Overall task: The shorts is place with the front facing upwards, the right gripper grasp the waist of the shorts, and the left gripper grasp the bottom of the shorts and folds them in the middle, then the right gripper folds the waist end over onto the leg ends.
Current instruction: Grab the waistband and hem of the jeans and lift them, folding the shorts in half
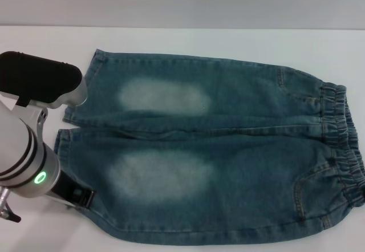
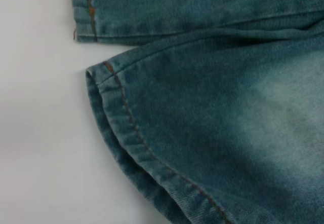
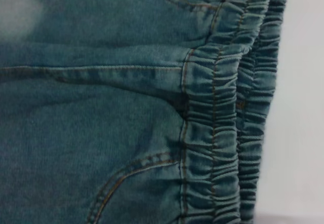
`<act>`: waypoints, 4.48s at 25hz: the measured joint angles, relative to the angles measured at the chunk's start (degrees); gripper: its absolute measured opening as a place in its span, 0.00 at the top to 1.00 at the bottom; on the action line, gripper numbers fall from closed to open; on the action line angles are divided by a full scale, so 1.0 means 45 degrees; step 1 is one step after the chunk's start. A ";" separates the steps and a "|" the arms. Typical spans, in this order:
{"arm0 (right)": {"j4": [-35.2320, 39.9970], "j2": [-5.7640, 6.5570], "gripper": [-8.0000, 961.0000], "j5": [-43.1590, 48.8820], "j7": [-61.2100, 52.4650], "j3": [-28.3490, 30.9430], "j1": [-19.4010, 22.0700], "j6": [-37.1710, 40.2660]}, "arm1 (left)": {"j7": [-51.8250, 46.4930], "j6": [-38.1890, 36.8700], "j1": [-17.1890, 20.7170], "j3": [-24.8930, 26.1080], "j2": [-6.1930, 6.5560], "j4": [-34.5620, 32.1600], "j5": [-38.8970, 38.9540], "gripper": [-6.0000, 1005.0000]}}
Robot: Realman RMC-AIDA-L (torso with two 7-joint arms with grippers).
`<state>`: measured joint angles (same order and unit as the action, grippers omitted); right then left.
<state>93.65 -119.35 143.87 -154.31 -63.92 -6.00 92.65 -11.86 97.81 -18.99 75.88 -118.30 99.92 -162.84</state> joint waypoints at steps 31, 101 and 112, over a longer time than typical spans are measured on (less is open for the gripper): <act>-0.1152 0.0059 0.67 -0.0024 0.0190 -0.0366 -0.0130 -0.0929 | 0.0077 0.0053 0.0018 -0.0243 0.0002 0.0401 0.0004 0.89; -0.2166 0.0077 0.28 -0.0316 0.0798 -0.0528 -0.0693 -0.1489 | -0.0315 0.0250 0.0316 -0.1004 -0.0018 0.1102 0.0015 0.89; -0.2220 0.0084 0.29 -0.0358 0.0824 -0.0414 -0.0683 -0.1643 | -0.0317 0.0262 0.0281 -0.1100 -0.0018 0.1172 0.0016 0.89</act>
<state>83.66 -118.98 142.26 -150.60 -65.78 -9.08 85.25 -13.29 98.99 -17.72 70.93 -118.38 105.19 -162.77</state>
